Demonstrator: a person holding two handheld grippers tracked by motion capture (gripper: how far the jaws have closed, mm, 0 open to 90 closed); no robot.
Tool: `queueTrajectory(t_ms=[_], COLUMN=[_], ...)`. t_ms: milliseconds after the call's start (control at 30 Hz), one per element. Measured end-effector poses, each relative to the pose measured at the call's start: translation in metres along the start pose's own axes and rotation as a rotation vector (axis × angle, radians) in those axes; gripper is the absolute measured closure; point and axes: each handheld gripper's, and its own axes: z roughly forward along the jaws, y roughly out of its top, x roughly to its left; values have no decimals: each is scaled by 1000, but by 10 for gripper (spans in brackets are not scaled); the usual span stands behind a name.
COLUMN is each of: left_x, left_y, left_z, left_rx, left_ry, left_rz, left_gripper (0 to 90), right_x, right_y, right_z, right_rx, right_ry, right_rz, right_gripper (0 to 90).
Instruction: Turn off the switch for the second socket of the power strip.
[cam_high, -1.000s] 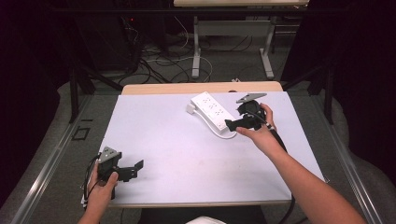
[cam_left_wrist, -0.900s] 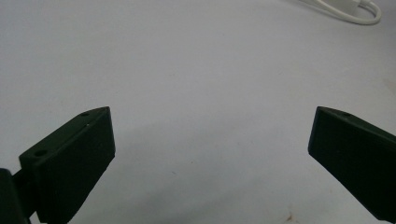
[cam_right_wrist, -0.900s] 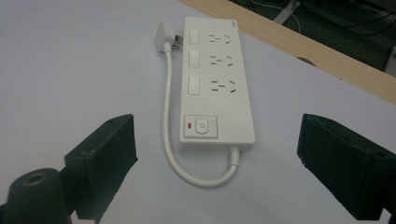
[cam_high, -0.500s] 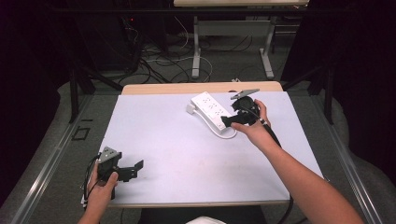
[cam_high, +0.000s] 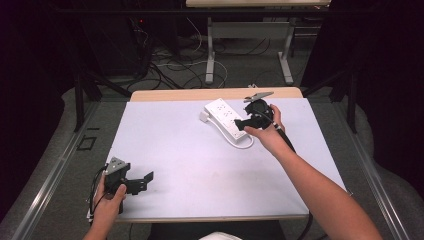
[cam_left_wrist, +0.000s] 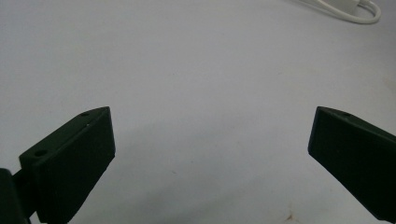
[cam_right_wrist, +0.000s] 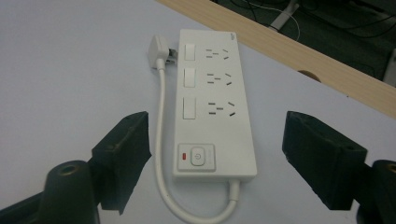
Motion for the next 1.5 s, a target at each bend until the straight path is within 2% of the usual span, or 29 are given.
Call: queueTrajectory(t_ms=[100, 300, 367, 600, 833, 1300, 1467, 1500], left_x=[0, 0, 0, 0, 1, 1, 1, 1], left_y=[0, 0, 0, 0, 0, 0, 0, 0], left_z=[0, 0, 0, 0, 0, 0, 0, 0], left_rx=[1, 1, 2, 9, 11, 11, 14, 14], left_ry=[0, 0, -1, -6, -6, -5, -6, -6], left_rz=[1, 4, 2, 4, 7, 9, 10, 9], left_gripper=[5, 5, 5, 5, 5, 5, 5, 5], right_x=[-1, -1, -2, 0, 4, 5, 2, 2], right_y=[2, 3, 3, 5, 10, 11, 10, 9], right_z=[4, 9, 13, 25, 38, 59, 65, 67], right_rx=[-21, -44, -50, -16, -10, 14, 24, 27], right_ry=[1, 12, 27, 44, 66, 71, 60, 60], right_rz=[-5, -2, -1, 16, -11, -39, -33, -19], right_gripper=[295, 330, 357, 374, 375, 380, 421, 429])
